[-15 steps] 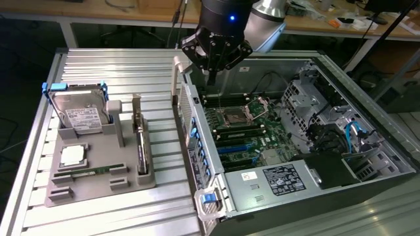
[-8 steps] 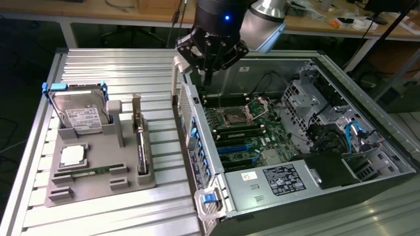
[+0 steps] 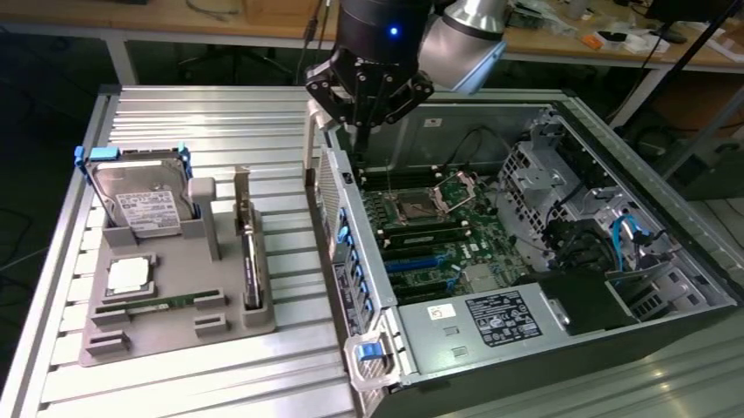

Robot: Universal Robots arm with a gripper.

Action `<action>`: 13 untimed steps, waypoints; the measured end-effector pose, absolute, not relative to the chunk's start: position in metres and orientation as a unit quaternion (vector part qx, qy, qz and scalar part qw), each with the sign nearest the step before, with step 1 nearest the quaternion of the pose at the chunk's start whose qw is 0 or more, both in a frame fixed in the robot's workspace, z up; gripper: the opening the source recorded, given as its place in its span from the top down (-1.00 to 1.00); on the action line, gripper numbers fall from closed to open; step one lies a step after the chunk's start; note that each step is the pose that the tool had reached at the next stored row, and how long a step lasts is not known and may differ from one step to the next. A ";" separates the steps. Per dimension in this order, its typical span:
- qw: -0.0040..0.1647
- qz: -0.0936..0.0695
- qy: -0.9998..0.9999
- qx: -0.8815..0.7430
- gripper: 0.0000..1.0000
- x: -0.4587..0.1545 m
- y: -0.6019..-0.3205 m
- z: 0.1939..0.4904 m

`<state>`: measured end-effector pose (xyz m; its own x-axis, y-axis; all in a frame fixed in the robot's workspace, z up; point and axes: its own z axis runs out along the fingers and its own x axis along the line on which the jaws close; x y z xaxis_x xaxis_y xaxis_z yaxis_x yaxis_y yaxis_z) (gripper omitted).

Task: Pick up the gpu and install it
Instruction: 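Reach for the gpu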

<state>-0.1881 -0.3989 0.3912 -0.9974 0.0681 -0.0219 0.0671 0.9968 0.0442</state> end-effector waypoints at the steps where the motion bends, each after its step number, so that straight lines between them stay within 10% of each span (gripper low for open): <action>1: 0.012 0.022 0.999 0.034 0.79 -0.190 -0.399 0.391; 13: 0.011 0.022 0.999 0.022 0.79 -0.211 -0.399 0.391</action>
